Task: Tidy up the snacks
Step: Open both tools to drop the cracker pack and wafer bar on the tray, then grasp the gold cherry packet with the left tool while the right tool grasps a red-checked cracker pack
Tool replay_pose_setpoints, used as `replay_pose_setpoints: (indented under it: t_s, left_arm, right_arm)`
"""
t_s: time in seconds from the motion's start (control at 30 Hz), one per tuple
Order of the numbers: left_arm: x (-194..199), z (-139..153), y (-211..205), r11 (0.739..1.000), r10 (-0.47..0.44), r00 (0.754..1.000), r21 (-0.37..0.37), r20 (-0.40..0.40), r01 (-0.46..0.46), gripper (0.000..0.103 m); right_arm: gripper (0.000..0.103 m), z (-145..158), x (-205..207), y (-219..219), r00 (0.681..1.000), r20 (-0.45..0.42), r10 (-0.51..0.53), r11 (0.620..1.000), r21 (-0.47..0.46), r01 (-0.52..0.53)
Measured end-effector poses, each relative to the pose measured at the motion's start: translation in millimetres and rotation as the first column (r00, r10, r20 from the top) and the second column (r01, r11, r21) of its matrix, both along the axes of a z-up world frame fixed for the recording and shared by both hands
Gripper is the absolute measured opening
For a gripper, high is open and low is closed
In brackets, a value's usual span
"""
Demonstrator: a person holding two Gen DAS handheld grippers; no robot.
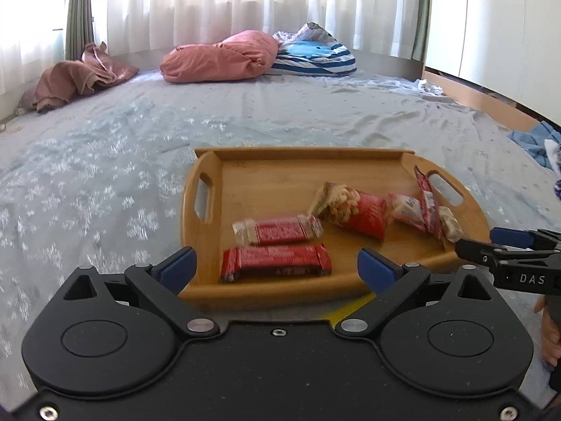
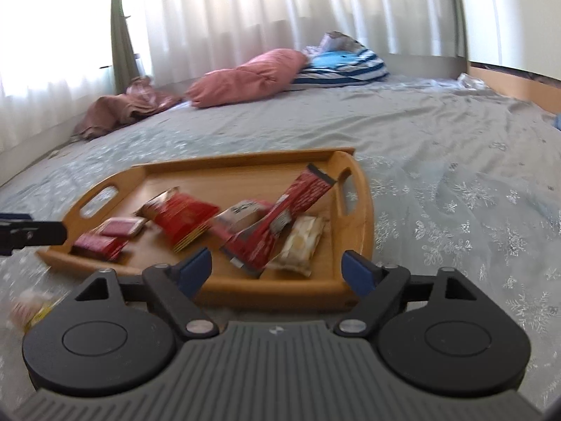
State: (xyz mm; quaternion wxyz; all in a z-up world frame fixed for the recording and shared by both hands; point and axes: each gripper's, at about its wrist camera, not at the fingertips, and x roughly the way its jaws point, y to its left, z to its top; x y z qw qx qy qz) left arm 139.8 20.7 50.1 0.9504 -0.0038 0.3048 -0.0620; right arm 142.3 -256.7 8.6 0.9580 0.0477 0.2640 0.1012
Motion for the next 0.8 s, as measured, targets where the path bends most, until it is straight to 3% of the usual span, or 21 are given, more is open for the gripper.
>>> replay_pose_setpoints:
  t_s: [0.13,0.33,0.63,0.7,0.8]
  left_arm:
    - [-12,-4,6,1.000,0.005,0.999,-0.027,-0.035,-0.006,0.098]
    - [-31,-14,12,0.999,0.026,0.998,-0.026,-0.055,-0.027,0.098]
    - [-53,-33,15,0.998,0.050,0.995,-0.025,-0.089,-0.052,0.098]
    - [-60,-34,12,0.998,0.048,0.996,-0.024,-0.081,-0.050,0.095]
    - [-71,-32,6,0.999,0.044,0.997,-0.008,-0.060,-0.045,0.081]
  right_arm:
    - [0.096,1,-8,-1,0.998,-0.026,0.059,0.998,-0.010,-0.059]
    - [0.096,-7,-21,1,0.995,-0.061,0.074,0.993,-0.089,-0.079]
    - [0.097,-17,-34,7,0.995,-0.057,0.078,0.988,-0.128,-0.084]
    - [0.097,-20,-34,11,0.996,-0.057,0.074,0.985,-0.149,-0.082]
    - [0.097,-22,-35,15,0.996,-0.046,0.075,0.980,-0.179,-0.082]
